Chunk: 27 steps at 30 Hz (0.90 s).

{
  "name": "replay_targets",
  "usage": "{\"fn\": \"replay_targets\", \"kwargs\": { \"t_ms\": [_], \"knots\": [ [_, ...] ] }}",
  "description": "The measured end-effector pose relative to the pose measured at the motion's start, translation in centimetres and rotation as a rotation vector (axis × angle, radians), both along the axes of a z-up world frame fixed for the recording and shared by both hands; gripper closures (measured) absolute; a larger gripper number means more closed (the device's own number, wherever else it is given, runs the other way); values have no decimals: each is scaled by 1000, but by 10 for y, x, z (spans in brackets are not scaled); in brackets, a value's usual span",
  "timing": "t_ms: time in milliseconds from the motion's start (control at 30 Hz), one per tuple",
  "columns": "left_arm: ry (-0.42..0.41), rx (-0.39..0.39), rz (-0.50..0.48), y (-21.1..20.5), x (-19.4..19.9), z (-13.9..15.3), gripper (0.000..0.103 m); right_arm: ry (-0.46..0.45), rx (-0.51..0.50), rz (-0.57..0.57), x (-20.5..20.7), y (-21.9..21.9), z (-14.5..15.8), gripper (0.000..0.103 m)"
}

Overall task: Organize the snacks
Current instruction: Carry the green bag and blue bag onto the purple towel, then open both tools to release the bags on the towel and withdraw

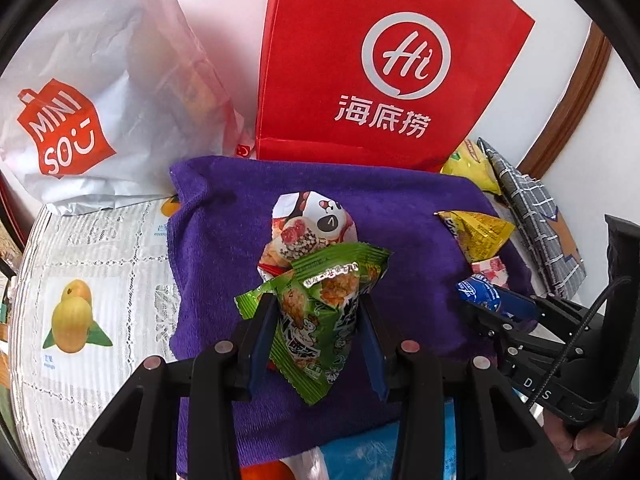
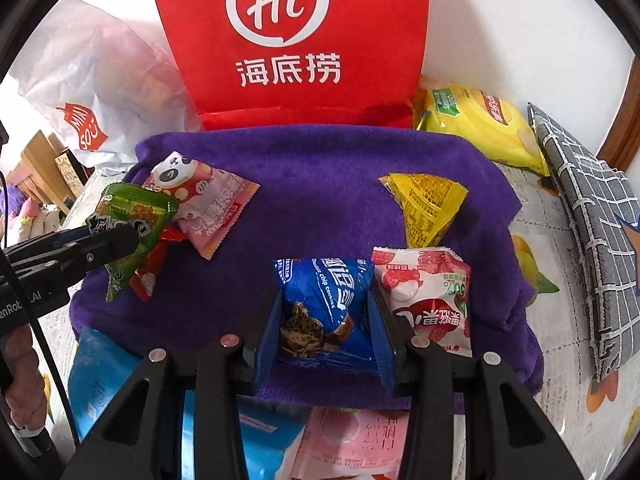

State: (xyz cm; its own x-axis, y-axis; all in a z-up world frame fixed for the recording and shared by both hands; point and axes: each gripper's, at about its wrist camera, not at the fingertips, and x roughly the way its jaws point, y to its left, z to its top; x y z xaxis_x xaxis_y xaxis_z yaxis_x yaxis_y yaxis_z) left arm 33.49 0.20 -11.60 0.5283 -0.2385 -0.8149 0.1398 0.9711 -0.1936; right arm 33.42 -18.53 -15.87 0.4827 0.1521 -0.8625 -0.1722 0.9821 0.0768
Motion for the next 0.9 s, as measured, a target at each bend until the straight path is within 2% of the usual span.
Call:
{"fn": "replay_targets", "kwargs": {
  "t_ms": [233,433,567,600,800,900],
  "knots": [
    [2,6,-4,-6,6,-1,63,14,-10,1,3,-2,-5,59],
    [13,16,-6,-9,5,0,60,-5,-29,5,-1,-3,3,56],
    [17,20,1,-11,-1,6,38,-21,-40,-4,-8,-7,13,49],
    [12,20,5,-11,-3,9,35,-25,-40,-6,-10,-8,17,48],
    [-17,38,15,-11,-24,28,32,-74,-35,-26,-29,-18,42,36],
    [-35,50,22,-10,-37,38,30,-92,-37,-42,-42,-22,54,26]
  ]
}}
